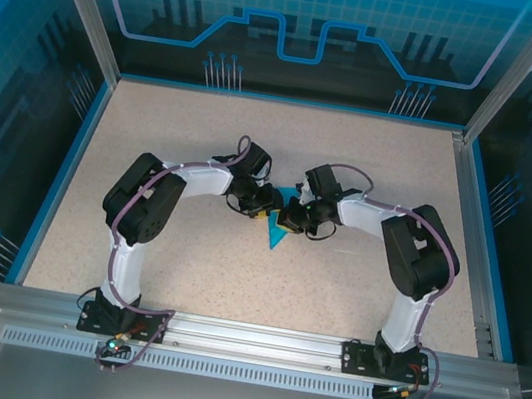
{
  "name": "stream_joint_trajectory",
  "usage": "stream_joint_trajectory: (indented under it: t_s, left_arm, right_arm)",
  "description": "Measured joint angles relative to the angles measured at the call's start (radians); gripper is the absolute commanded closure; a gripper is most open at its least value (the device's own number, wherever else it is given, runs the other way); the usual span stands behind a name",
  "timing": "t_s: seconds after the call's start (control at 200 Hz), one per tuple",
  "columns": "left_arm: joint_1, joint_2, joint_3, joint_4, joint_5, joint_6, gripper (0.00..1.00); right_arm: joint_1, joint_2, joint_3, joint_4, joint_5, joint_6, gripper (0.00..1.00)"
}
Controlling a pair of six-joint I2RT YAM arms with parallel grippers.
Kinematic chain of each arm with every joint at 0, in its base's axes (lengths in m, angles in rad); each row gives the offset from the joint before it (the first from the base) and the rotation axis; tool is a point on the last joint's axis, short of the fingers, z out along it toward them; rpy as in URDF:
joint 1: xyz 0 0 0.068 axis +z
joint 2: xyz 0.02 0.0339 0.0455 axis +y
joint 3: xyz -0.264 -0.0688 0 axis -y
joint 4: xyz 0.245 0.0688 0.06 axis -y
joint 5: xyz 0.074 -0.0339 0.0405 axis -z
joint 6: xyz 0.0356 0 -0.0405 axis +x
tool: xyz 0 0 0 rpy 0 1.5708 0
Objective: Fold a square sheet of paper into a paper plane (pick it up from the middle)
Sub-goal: Third fold the triangle at the center of the table.
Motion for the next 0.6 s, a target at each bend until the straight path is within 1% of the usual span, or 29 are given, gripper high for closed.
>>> stream_joint_trajectory:
  t_s: [0.595]
  left_arm:
    - [0.000,0.000,0.000,0.000,0.000,0.000,0.57]
  right_arm:
    - [0.000,0.021,0.002,0.010,-0.002,-0.011,0.94]
